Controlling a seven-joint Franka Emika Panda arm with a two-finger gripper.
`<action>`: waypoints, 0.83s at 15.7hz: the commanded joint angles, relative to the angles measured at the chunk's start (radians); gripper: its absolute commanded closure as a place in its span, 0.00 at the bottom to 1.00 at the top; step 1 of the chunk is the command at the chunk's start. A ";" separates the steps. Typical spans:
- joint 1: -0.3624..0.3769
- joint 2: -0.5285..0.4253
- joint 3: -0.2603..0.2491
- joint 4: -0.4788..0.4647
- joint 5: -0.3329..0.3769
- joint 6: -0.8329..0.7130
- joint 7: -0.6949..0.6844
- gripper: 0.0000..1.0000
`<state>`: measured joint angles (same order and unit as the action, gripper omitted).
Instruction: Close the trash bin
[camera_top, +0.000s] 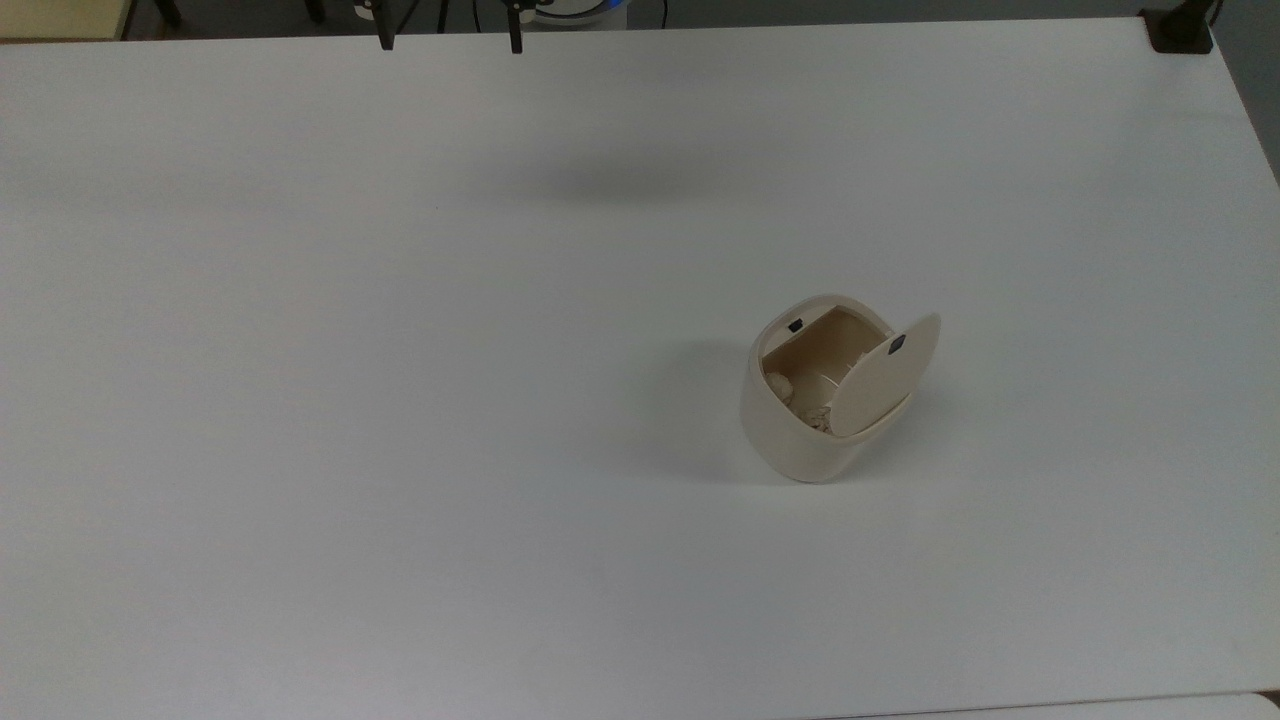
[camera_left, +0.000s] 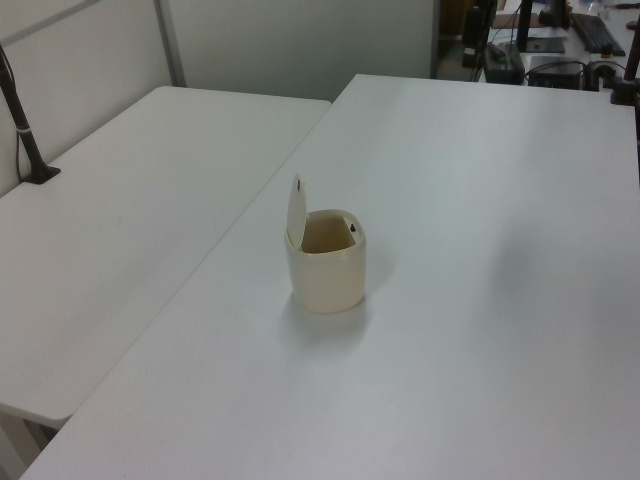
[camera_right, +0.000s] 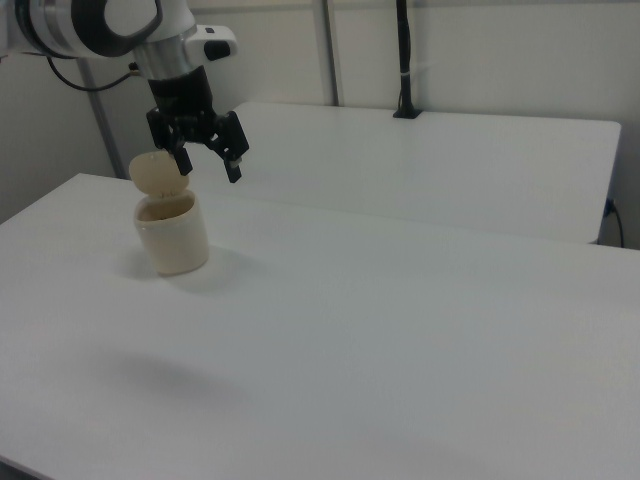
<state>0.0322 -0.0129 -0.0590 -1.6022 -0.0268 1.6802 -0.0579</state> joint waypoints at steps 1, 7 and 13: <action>0.011 -0.024 -0.015 -0.016 0.002 -0.023 -0.010 0.00; 0.020 -0.022 -0.018 -0.021 0.024 -0.027 -0.005 0.00; 0.017 -0.010 -0.019 0.002 0.140 -0.014 0.032 0.00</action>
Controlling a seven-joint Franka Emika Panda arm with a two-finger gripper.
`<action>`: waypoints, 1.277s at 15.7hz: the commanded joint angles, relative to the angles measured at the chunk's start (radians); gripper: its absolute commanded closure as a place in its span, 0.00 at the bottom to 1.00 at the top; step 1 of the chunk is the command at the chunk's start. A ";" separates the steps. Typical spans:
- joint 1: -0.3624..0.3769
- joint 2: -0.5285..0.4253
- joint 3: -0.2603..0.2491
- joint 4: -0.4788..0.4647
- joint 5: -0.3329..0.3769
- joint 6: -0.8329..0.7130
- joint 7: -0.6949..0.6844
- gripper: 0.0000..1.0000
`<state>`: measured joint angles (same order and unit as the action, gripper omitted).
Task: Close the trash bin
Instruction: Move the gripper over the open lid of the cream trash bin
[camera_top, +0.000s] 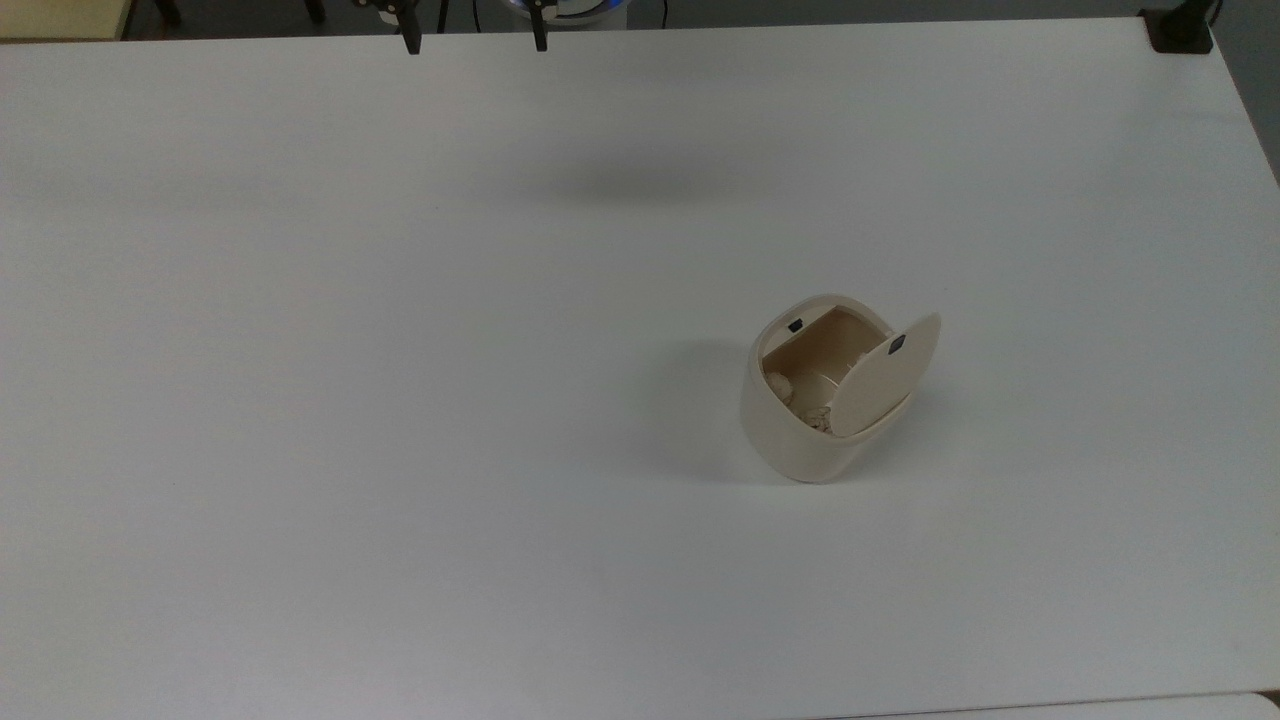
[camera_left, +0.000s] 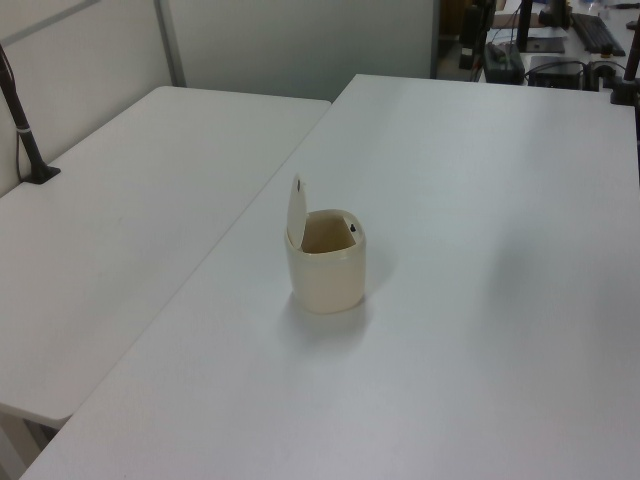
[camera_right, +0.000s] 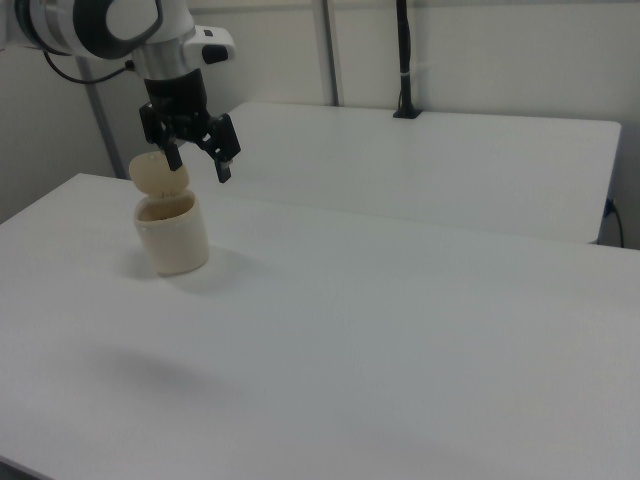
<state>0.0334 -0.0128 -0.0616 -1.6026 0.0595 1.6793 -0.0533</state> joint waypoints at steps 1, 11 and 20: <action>0.017 -0.001 -0.017 0.018 0.083 -0.010 0.045 0.00; 0.218 0.200 -0.004 0.164 0.077 0.279 0.745 0.08; 0.313 0.378 0.000 0.248 0.089 0.626 1.205 1.00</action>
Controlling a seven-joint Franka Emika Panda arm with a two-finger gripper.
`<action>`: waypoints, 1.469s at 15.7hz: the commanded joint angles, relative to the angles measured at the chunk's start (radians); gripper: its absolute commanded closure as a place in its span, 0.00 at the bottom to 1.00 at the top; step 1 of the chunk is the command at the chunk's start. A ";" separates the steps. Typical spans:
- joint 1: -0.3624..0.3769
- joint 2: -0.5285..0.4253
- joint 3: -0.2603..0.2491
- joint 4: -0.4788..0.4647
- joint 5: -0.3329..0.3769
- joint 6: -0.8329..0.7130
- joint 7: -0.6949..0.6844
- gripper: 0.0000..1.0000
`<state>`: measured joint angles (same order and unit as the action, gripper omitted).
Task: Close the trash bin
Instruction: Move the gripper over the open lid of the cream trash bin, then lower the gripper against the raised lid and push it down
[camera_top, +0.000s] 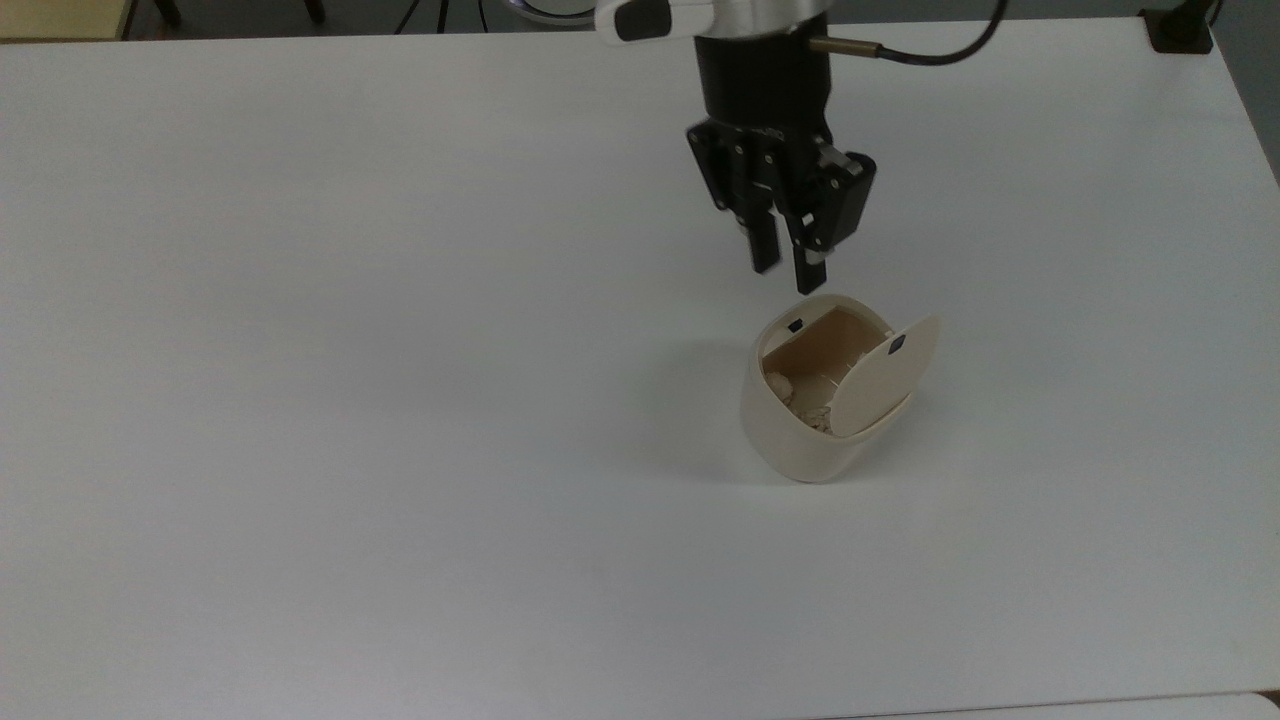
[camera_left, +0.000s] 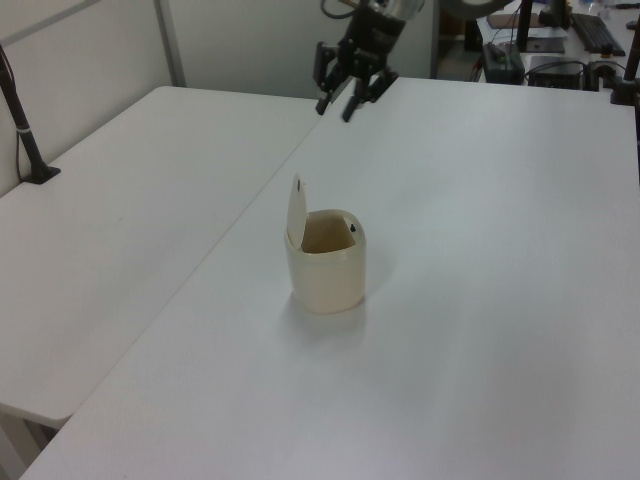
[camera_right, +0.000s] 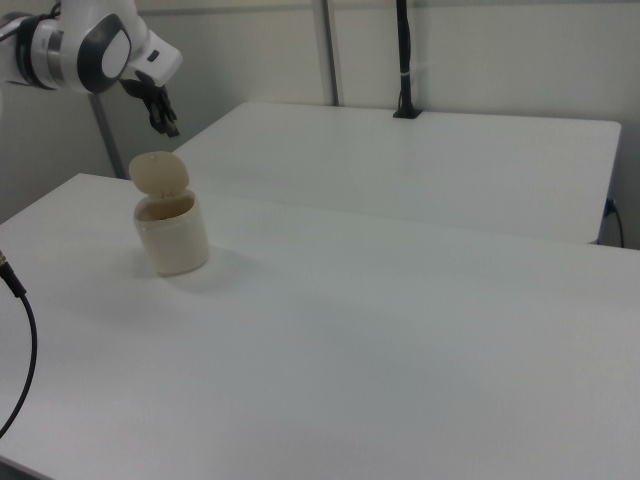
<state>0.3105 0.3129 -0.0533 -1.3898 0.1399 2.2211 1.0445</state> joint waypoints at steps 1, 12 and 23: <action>0.039 0.066 -0.001 0.035 0.007 0.110 0.132 1.00; 0.082 0.137 0.041 0.026 -0.005 0.169 0.164 1.00; 0.082 0.138 0.041 0.014 -0.031 0.164 0.161 1.00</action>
<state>0.3846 0.4481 -0.0080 -1.3759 0.1316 2.3755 1.1873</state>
